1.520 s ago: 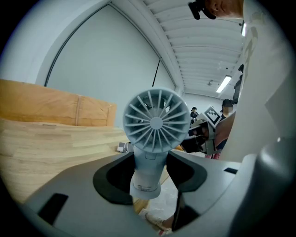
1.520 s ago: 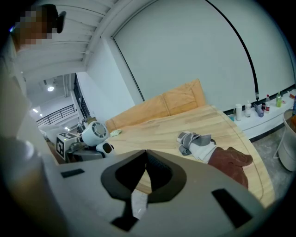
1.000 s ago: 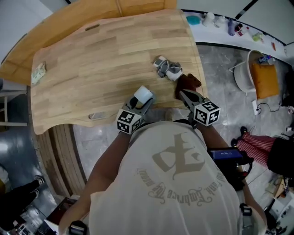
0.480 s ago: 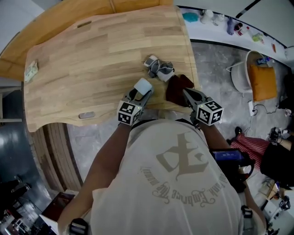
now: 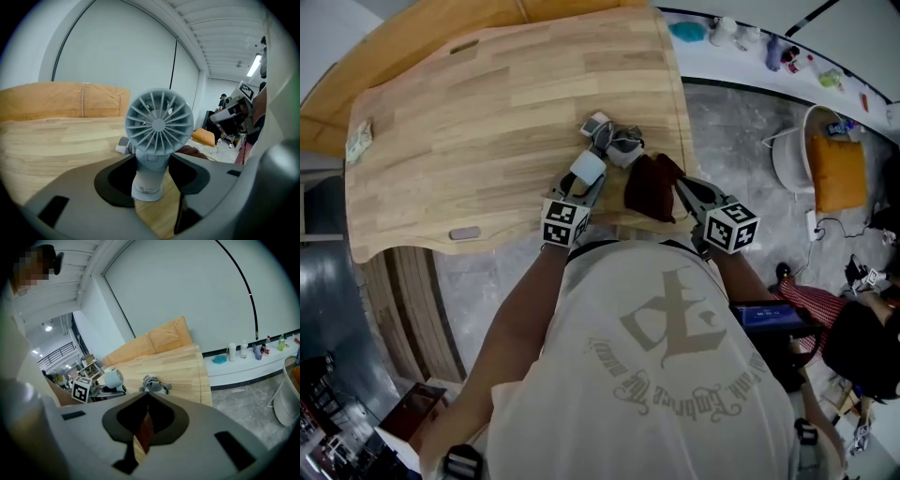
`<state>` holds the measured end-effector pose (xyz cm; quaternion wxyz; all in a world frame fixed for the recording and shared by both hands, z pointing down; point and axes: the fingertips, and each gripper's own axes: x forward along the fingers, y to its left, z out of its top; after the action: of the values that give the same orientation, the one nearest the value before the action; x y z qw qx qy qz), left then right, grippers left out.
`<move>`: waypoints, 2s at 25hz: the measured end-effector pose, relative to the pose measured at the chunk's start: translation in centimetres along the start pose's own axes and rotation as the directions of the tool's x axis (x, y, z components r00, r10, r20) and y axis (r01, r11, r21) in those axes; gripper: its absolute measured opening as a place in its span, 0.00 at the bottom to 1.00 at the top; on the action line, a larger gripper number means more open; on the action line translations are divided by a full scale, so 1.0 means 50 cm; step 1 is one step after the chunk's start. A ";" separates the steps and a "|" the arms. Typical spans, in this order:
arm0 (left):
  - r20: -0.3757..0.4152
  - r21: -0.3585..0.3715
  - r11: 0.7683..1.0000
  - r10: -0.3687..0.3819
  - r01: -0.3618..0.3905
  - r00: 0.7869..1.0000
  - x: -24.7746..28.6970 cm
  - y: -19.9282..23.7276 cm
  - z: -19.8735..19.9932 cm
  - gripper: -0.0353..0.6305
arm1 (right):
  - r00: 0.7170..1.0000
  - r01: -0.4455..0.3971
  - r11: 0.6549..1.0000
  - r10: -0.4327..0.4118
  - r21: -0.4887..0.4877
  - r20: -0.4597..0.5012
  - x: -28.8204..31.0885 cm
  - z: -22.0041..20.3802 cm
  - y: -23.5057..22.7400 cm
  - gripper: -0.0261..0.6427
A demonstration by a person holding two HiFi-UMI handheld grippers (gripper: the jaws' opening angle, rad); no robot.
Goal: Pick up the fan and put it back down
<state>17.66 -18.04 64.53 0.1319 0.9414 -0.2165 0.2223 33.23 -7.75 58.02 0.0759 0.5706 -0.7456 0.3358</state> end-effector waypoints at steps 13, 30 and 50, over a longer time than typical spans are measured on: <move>-0.078 -0.107 0.987 0.114 -0.122 0.990 -0.020 0.005 -0.023 0.40 | 0.991 -0.127 0.992 0.126 0.015 0.036 0.037 0.030 -0.002 0.06; -0.026 -0.261 0.946 0.191 -0.191 0.981 -0.238 -0.044 -0.041 0.29 | 0.969 -0.243 0.970 0.244 -0.020 0.034 0.076 -0.015 0.092 0.06; 0.148 -0.222 0.972 0.112 -0.077 0.983 -0.514 -0.108 -0.081 0.07 | 0.939 -0.311 0.940 0.326 -0.139 0.106 -0.017 -0.103 0.427 0.06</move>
<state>-2.02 -2.95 54.99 0.2045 0.9249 -0.2940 0.1275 12.86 -1.40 52.67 0.0070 0.4569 -0.8502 0.2613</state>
